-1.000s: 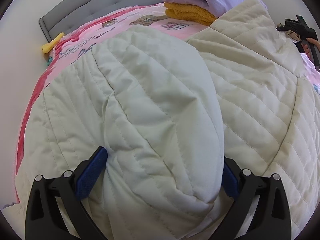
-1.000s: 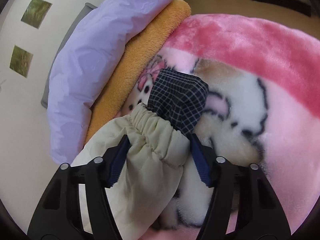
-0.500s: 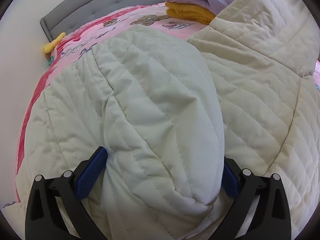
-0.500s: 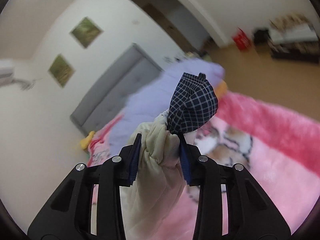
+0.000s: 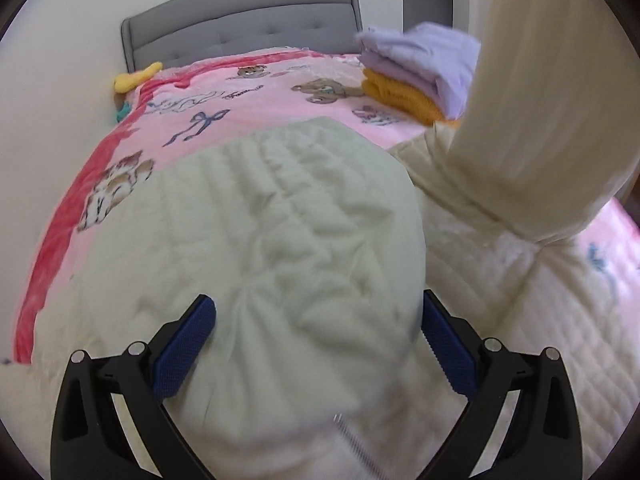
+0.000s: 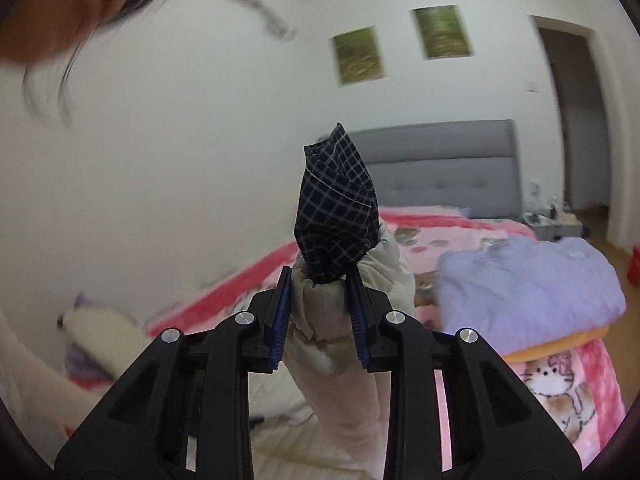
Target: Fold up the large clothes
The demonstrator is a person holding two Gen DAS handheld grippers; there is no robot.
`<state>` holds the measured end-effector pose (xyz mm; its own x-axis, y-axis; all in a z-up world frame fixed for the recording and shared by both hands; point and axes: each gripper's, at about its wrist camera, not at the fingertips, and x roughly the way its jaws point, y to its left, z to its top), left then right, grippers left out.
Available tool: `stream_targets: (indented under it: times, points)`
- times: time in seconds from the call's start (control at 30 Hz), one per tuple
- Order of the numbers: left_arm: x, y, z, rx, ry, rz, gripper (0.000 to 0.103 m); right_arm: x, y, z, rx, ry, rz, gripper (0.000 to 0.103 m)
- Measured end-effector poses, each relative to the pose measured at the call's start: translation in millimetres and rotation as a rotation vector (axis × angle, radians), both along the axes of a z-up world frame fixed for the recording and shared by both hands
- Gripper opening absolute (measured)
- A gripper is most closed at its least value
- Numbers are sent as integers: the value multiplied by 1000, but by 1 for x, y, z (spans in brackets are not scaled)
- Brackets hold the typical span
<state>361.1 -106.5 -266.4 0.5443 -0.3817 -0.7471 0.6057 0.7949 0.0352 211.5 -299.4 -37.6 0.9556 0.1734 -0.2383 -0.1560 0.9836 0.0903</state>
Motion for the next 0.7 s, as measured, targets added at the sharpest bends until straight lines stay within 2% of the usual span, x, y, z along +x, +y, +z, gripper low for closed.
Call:
stream_targets:
  times: [0.03, 0.1, 0.17, 0.23, 0.3, 0.33, 0.43, 0.47, 0.57, 0.63, 0.7]
  points:
    - [-1, 7, 2, -11, 25, -17, 99, 2, 28, -11, -66, 24, 18, 26]
    - [-8, 31, 8, -28, 78, -58, 99, 3, 61, -28, -128, 59, 60, 26]
    - [-16, 51, 12, -23, 89, -77, 99, -1, 105, -50, -226, 82, 104, 26]
    - [-22, 71, 13, -4, 99, -89, 99, 0, 144, -80, -304, 126, 169, 26]
    - [-29, 95, 10, 50, 100, -81, 99, 1, 178, -111, -435, 154, 228, 26]
    - [-30, 104, 8, 67, 107, -79, 99, 2, 193, -132, -460, 199, 266, 26]
    - [-37, 141, -4, 164, 132, -56, 99, 1, 218, -167, -452, 291, 347, 26]
    - [-40, 157, -10, 198, 145, -44, 99, -2, 228, -180, -488, 317, 367, 26]
    - [-44, 187, -15, 234, 200, -29, 99, -15, 244, -212, -576, 370, 414, 26]
    - [-48, 197, -11, 220, 221, -31, 98, -22, 254, -233, -622, 424, 443, 26]
    - [-51, 195, -2, 173, 251, -58, 98, -20, 257, -249, -648, 464, 478, 26]
